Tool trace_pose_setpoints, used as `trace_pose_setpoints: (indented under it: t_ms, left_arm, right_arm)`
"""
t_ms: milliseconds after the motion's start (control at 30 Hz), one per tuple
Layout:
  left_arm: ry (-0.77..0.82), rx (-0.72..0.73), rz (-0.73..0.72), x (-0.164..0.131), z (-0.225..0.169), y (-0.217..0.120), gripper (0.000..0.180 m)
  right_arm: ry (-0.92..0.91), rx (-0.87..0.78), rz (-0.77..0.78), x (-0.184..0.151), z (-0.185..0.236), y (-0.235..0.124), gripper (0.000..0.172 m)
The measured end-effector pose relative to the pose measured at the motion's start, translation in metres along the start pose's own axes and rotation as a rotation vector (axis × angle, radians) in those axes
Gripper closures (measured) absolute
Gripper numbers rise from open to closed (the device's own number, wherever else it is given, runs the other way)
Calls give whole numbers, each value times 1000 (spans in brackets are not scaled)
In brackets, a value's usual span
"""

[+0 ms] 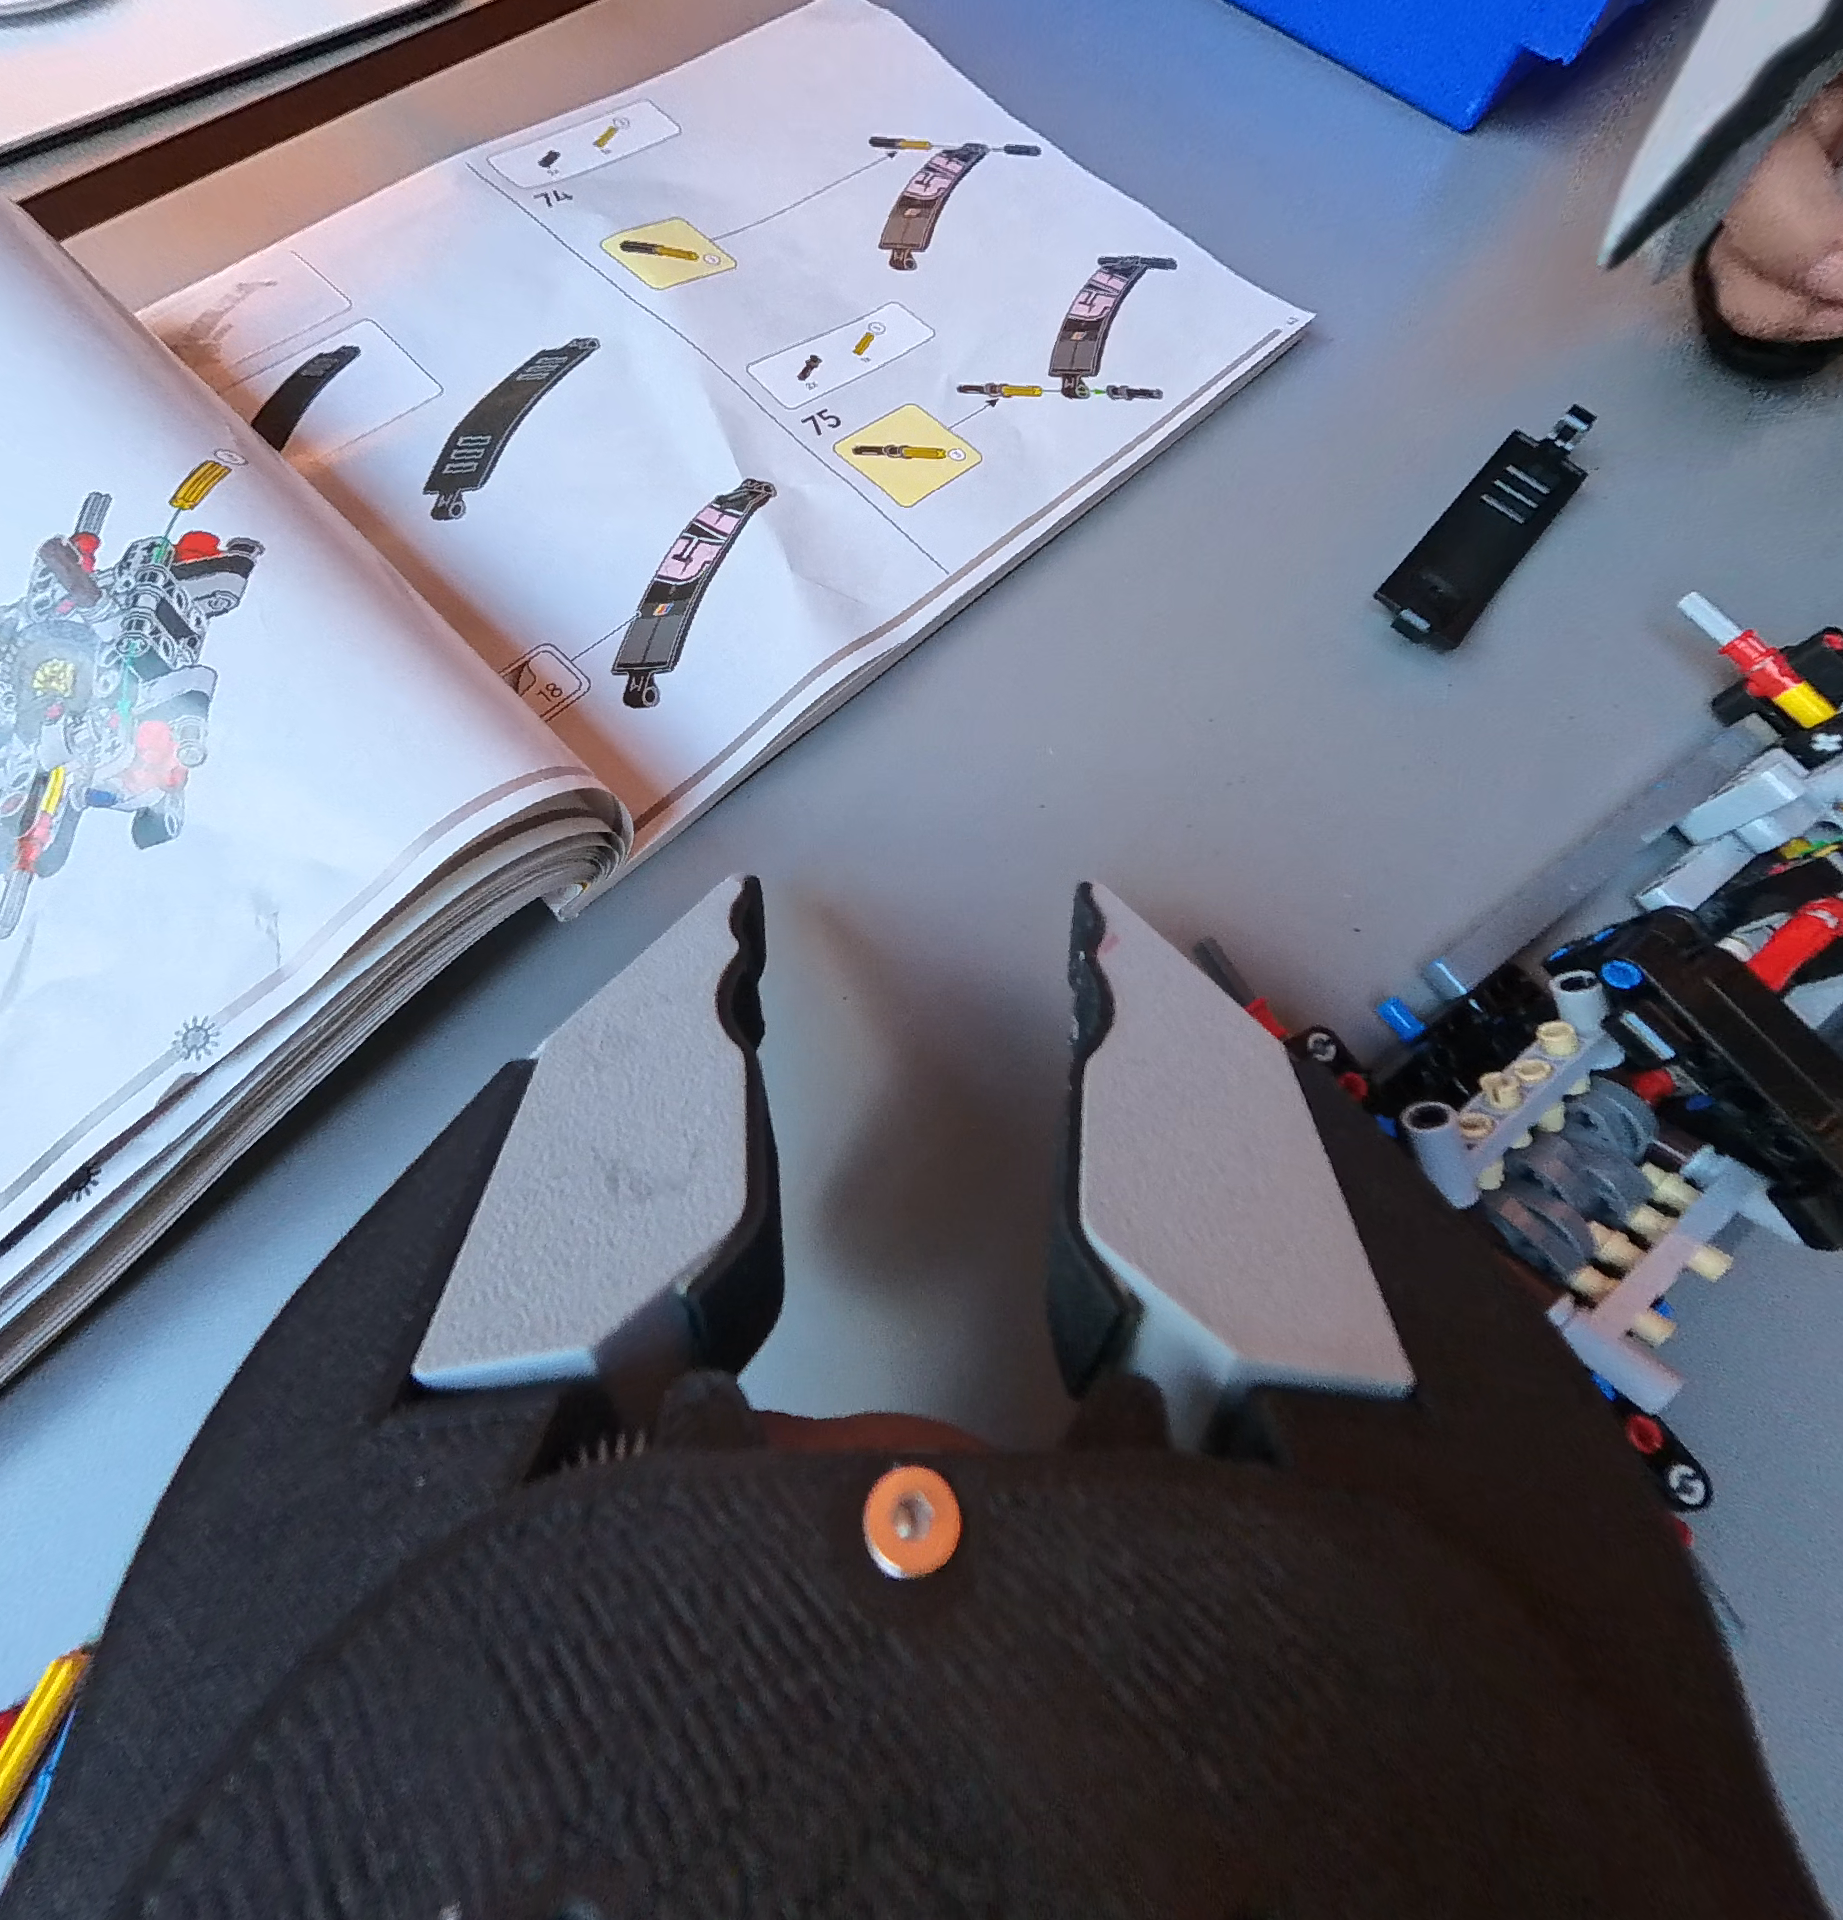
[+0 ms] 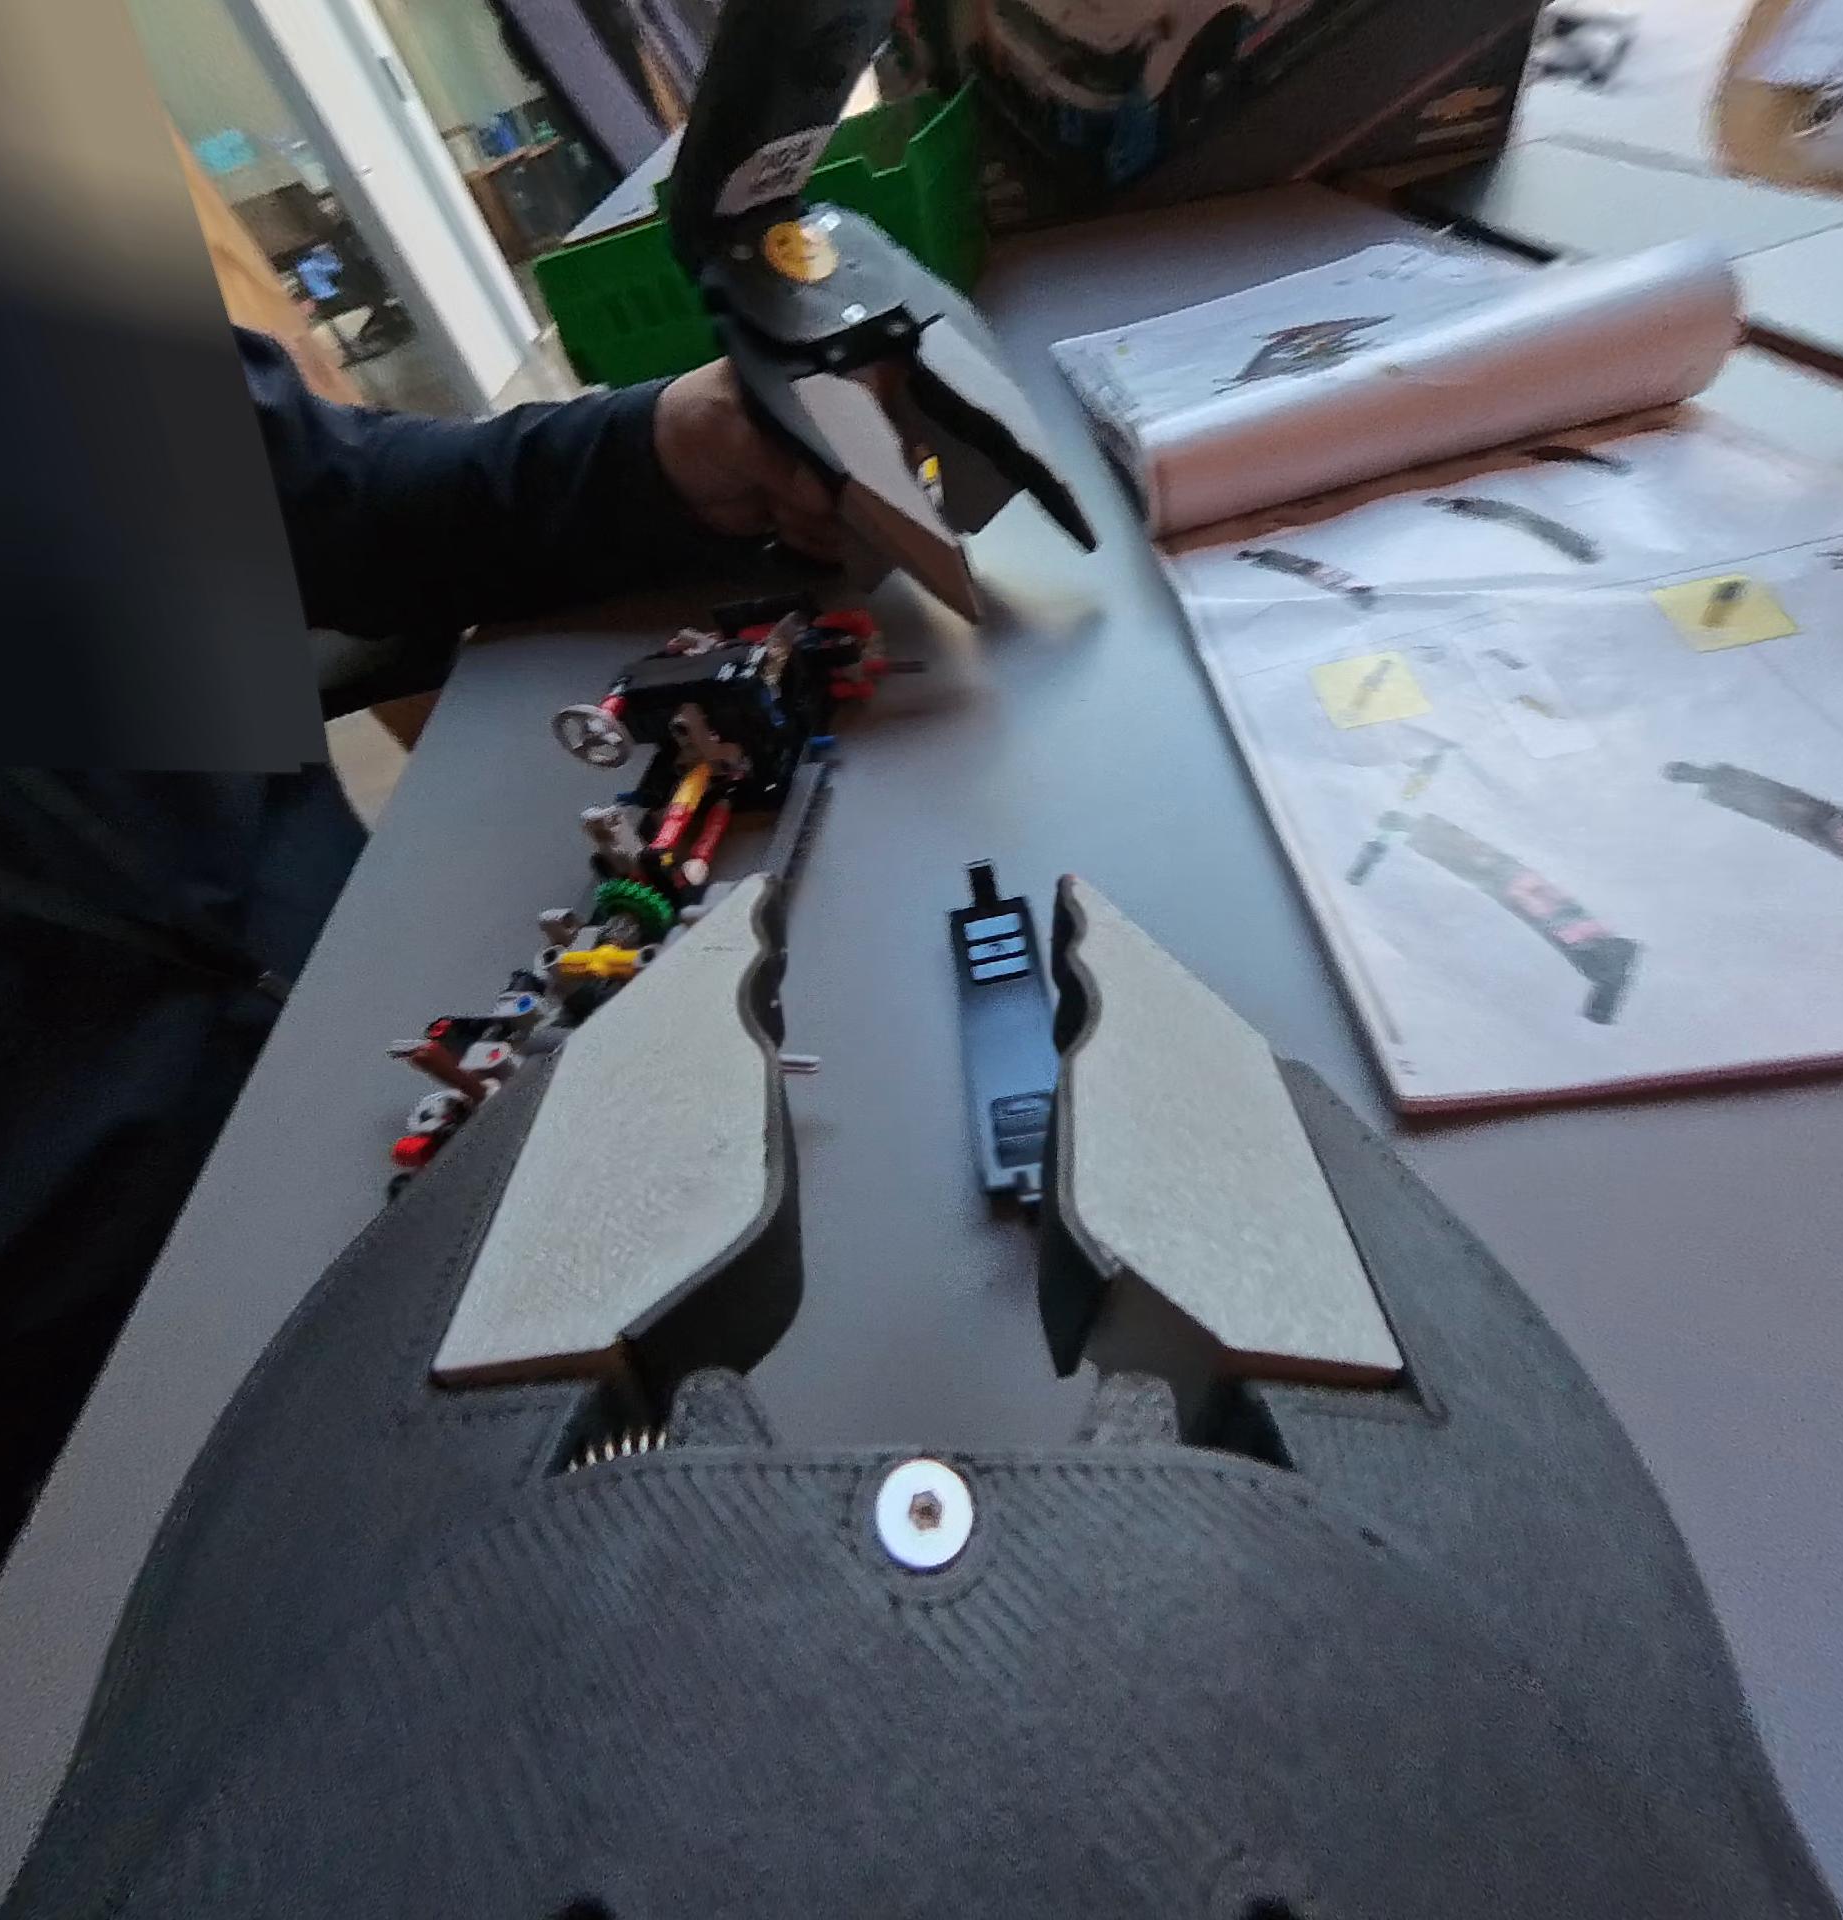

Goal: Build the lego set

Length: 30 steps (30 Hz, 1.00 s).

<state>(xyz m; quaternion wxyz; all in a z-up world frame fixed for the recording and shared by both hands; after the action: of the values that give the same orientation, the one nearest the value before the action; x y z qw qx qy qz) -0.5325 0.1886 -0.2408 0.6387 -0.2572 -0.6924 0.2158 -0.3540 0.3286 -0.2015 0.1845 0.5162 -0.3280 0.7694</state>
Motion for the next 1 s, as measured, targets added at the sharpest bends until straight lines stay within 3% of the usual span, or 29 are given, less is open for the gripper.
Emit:
trace_pose_setpoints:
  t_ms: [200,300,333,433,600,667,767,1000]
  left_arm:
    - [134,-234,14,-6,-34,-10,120]
    - [288,-348,2,-11,-56,-28,144]
    - [344,-363,-9,-15,-59,-32,141]
    - [386,-346,-23,-22,-51,-39,102]
    - [278,-612,-90,-15,-70,-67,85]
    - [341,-653,6,-31,-82,-64,81]
    - [452,-595,131,-52,-90,-47,67]
    - [412,-644,143,-50,-94,-45,76]
  right_arm:
    - [-14,72,169,-19,16,17,113]
    - [23,112,116,-11,23,10,107]
    - [29,119,99,-8,27,6,105]
    - [2,106,81,-3,38,2,103]
    - [-21,75,103,-7,41,8,103]
    - [5,76,107,-11,37,9,104]
    - [34,63,107,-17,28,8,104]
    - [75,45,33,-12,13,-5,106]
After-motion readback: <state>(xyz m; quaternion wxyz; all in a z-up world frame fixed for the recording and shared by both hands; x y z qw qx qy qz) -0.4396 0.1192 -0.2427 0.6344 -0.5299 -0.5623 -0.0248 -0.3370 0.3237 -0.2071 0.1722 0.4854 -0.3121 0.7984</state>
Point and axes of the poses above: each gripper's, where its closed fingertips meet, y out along the fingers, x out of its top, z = x × y across the jaws, the point moved 3 cm from there along -y, back along the fingers, and after that the axes turned 1 degree about z, right-handed, at the moved point
